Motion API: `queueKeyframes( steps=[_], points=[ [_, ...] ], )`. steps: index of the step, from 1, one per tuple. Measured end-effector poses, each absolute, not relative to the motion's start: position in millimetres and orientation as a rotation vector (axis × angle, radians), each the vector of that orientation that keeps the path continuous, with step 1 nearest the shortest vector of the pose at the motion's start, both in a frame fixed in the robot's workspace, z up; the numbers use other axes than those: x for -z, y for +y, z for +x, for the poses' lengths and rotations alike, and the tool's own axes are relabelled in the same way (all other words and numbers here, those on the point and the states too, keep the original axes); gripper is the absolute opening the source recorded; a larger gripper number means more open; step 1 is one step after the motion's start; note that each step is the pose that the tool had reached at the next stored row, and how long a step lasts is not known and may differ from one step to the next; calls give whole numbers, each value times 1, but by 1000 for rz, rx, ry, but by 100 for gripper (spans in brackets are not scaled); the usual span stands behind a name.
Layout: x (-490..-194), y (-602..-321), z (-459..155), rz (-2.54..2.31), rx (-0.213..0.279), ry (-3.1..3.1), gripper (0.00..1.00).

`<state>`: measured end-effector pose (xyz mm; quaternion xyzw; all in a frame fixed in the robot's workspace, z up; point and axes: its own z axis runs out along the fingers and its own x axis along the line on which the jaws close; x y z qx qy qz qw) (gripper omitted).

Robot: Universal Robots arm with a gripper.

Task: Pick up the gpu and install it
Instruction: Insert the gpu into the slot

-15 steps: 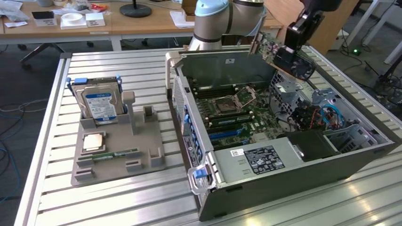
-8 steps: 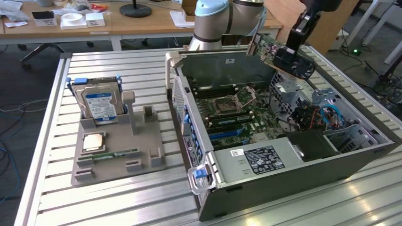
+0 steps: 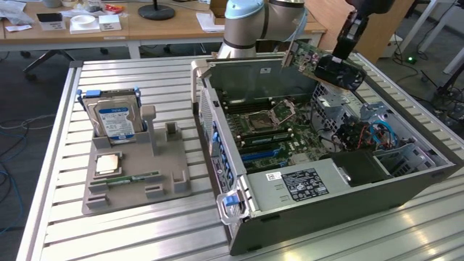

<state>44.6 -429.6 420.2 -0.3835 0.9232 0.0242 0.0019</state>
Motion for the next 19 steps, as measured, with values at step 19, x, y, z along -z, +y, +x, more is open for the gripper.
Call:
queueKeyframes(
  steps=[19],
  points=[
    [-419, -430, 45, -1688, -76, 2654, 27]
  ],
)
